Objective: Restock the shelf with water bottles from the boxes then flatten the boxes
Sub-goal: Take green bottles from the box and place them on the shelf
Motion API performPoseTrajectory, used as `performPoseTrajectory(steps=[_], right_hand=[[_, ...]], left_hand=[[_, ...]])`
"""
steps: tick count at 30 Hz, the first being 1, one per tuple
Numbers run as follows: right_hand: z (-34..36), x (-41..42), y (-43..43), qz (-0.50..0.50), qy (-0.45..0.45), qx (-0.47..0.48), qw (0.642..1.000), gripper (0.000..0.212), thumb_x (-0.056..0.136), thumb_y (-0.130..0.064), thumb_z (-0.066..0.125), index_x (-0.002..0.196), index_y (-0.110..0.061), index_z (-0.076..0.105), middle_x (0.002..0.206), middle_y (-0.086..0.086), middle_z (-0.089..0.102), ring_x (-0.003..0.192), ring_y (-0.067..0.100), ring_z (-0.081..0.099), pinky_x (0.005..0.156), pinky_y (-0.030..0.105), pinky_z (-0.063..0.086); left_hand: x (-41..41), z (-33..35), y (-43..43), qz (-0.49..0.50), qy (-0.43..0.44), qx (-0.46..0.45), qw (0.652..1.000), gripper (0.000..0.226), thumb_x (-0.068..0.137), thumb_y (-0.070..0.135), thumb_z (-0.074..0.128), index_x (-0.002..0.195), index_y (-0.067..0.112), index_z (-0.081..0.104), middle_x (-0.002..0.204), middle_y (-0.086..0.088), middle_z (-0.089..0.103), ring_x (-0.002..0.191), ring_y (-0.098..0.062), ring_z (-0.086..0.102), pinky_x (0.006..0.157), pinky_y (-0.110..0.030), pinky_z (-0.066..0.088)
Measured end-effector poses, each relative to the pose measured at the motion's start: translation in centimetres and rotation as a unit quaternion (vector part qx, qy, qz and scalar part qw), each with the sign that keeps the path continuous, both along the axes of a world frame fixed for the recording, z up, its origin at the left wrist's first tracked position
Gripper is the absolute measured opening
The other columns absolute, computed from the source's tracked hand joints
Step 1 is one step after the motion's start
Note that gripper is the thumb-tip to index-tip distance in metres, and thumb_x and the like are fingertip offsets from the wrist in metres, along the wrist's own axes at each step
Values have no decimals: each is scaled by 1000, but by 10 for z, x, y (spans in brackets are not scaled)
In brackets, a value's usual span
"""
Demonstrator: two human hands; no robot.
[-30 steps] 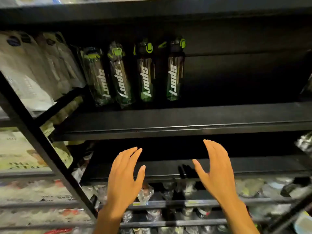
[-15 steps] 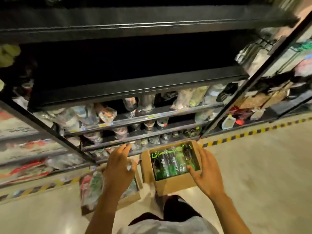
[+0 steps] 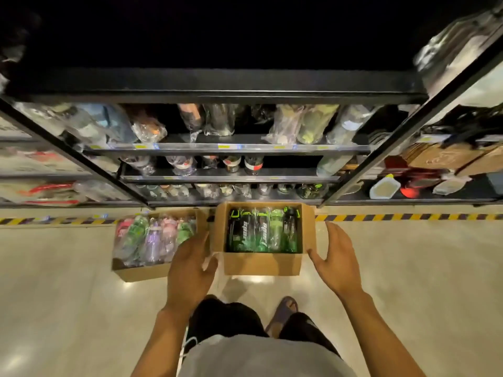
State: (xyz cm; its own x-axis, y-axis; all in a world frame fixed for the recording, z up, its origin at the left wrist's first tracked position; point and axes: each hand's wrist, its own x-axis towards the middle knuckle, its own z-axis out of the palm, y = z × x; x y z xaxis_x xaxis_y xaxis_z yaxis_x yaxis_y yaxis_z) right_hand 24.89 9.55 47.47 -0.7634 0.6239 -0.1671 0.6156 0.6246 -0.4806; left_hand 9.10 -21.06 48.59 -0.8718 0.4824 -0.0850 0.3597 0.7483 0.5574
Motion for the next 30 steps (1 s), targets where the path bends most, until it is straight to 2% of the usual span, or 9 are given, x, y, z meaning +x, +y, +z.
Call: performPoseTrajectory(steps=[5,10,12,14,16,19,23,26,30], right_hand=[[-30,6,36,25,-32,-47,998,79,96,-47,66,159,-11,33,161,10,40,149,30,33,120,49,37],[-91,8,34,31,-70,-82,994,77,96,-48,67,157,-13,35,158,10,43,145,29,39,117,40,35],[-134,3,38,27,-73,-92,993,75,97,-46,67,156,-10,39,155,13,48,141,29,42,116,37,35],[-181,-4,45,14,-93,-114,989,76,95,-48,68,155,-11,40,152,11,51,138,30,46,112,41,42],[-232,-18,57,-6,-124,-131,984,82,92,-52,69,158,-17,34,156,8,47,140,30,44,111,46,45],[-316,-38,77,-18,-158,-150,976,84,94,-49,67,161,-18,26,162,10,37,144,34,38,110,50,44],[-442,-61,99,-10,-187,-173,967,87,92,-36,74,160,-13,27,156,17,40,139,42,41,101,54,47],[-530,-73,108,-25,-216,-192,957,92,89,-37,77,158,-10,24,151,22,40,136,47,41,101,59,46],[-611,-82,108,-120,-198,-194,953,105,86,-44,79,160,-13,12,155,24,37,136,50,44,108,61,45]], left_hand=[[15,-19,49,12,-41,-34,999,58,89,24,76,142,14,57,131,-11,65,119,-31,59,90,-40,54],[-22,-82,82,-21,-79,-74,994,57,95,39,60,147,19,49,142,-4,58,130,-28,53,102,-46,51],[-39,-129,98,-41,-102,-86,990,60,95,39,61,149,19,47,145,-4,56,130,-28,52,103,-47,50],[-49,-179,112,-49,-120,-102,986,63,92,32,71,149,18,47,142,-8,58,126,-31,55,99,-47,53],[-58,-229,128,-64,-121,-123,983,63,92,30,73,148,17,48,139,-13,59,124,-34,56,96,-48,54],[-70,-320,143,-77,-128,-144,978,62,92,33,70,147,11,51,145,-17,54,130,-38,50,102,-48,48],[-79,-455,153,-40,-228,-162,959,68,91,44,68,150,18,45,146,-9,55,126,-31,58,96,-45,54],[-87,-544,161,12,-262,-165,951,76,91,47,71,154,17,40,154,-10,48,137,-31,50,106,-45,49],[-94,-629,173,101,-280,-155,942,89,89,52,73,159,19,30,160,-8,39,145,-29,40,114,-42,41]])
